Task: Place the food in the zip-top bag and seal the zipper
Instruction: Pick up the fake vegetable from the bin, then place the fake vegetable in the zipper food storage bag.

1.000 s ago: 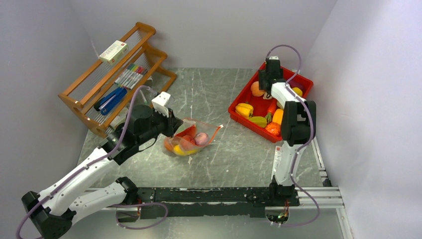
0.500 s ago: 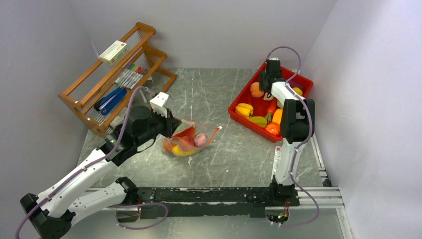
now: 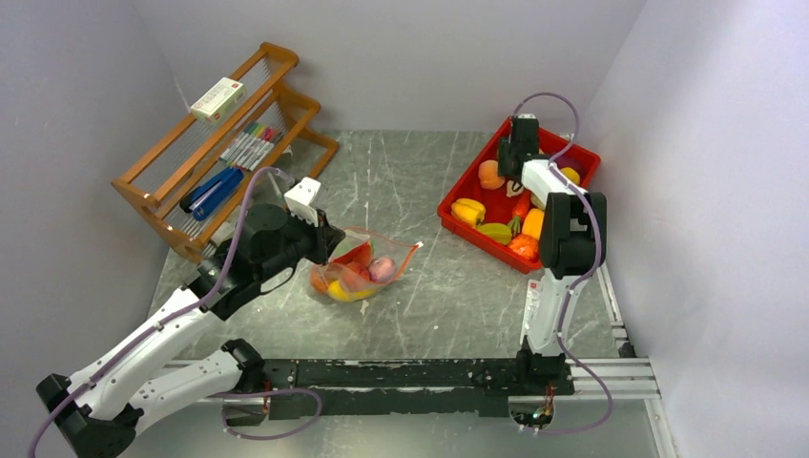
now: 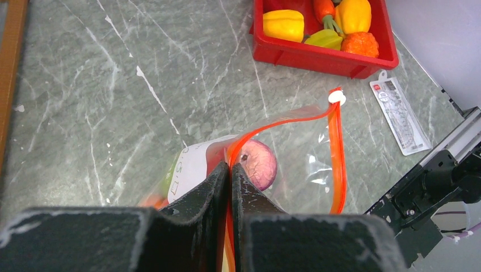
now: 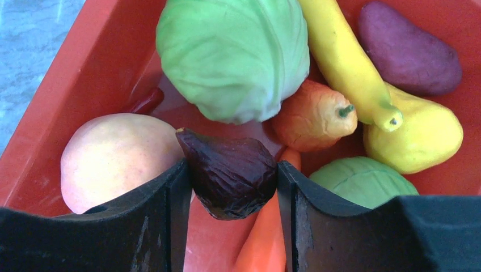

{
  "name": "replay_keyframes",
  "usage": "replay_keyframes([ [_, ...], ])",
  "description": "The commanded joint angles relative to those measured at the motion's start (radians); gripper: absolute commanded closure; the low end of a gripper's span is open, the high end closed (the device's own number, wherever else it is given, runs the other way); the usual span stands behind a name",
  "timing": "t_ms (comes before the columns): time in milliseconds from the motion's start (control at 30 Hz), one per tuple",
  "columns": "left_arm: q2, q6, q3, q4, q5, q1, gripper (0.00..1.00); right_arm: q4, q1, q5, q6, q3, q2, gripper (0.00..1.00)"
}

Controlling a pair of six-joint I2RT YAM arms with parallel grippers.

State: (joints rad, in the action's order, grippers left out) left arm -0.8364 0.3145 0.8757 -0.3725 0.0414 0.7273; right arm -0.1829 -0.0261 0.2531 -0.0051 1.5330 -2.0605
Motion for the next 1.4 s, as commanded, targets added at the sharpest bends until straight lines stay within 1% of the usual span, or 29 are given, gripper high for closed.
replay_keyframes([
  [0, 0.011, -0.002, 0.011, 0.019, 0.002, -0.003, 0.93, -0.015, -0.003, -0.012, 0.040, -0.034, 0.085, 0.54],
  [333, 0.003, 0.001, 0.002, 0.036, -0.001, -0.003, 0.93, -0.079, -0.019, -0.018, 0.117, -0.090, 0.211, 0.56],
  [433, -0.005, 0.000, 0.004, 0.047, -0.001, -0.003, 0.93, -0.098, -0.036, -0.056, 0.144, -0.127, 0.274, 0.56],
  [533, -0.011, -0.003, 0.003, 0.058, -0.005, -0.003, 0.93, -0.060, -0.042, -0.110, 0.165, -0.197, 0.347, 0.56],
  [633, -0.014, -0.002, 0.000, 0.061, -0.005, -0.004, 0.93, -0.067, -0.043, -0.149, 0.185, -0.229, 0.400, 0.56],
  [733, -0.011, 0.000, -0.004, 0.064, -0.007, -0.003, 0.93, -0.087, -0.046, -0.240, 0.218, -0.254, 0.452, 0.56],
  [800, -0.008, 0.001, -0.004, 0.061, -0.004, -0.003, 0.93, -0.077, -0.049, -0.337, 0.244, -0.284, 0.495, 0.56],
  [1000, -0.001, 0.001, -0.011, 0.053, 0.015, -0.004, 0.93, -0.046, -0.086, -0.535, 0.309, -0.381, 0.676, 0.56],
  [1167, -0.004, 0.000, -0.009, 0.058, 0.012, -0.004, 0.93, -0.022, -0.138, -0.653, 0.364, -0.448, 0.803, 0.56],
  [1367, -0.012, 0.000, -0.012, 0.070, 0.003, -0.003, 0.93, 0.003, -0.256, -0.708, 0.393, -0.467, 0.880, 0.56],
])
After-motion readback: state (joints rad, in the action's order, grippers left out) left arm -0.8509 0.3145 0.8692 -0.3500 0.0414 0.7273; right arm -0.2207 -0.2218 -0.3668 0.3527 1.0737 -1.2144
